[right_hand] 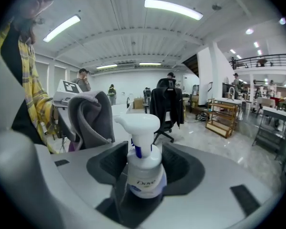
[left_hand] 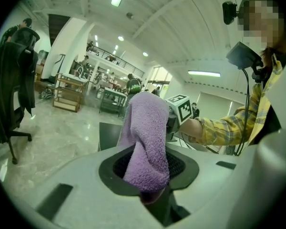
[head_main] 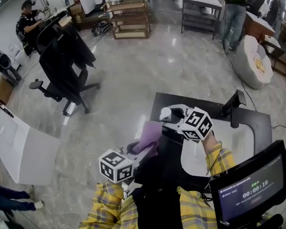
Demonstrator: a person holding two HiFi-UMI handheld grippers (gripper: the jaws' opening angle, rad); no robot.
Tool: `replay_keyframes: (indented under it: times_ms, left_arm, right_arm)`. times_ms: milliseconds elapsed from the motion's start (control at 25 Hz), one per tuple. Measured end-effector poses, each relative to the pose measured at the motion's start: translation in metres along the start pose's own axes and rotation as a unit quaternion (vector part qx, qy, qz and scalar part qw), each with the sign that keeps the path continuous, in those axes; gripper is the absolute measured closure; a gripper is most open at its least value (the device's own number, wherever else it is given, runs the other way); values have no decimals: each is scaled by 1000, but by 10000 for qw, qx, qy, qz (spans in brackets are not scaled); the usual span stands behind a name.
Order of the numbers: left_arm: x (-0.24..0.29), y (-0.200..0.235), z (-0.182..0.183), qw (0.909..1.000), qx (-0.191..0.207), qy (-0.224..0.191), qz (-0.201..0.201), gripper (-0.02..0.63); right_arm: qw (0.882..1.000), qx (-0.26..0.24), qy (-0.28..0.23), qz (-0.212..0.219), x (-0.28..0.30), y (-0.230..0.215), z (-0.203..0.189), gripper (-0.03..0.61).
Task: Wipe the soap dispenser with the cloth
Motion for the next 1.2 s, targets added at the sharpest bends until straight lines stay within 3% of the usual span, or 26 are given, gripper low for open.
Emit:
replay_keyframes:
  times_ms: [160, 440, 1200]
  left_arm:
    - [8, 7, 1, 10000, -21, -22, 80, 532]
    - [3, 14, 1, 9997, -60, -58, 218, 532]
    - [-1, 25, 2, 9980, -154, -137, 605, 532]
  right_arm:
    - [9962, 258, -231, -798, 0, -9, -3, 364]
    - [9783, 650, -384, -1928, 0, -8, -1, 364]
    - [9108, 1391, -800, -3804, -7, -13, -1, 364]
Point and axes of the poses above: the fingertips, and each gripper's own axes: x forward along the fingers, y to its left, z out of its top, the point moved 3 cm from there along -x, backward along the fingers, and after that the axes turned 11 degrees about z, right-handed, at the moved point
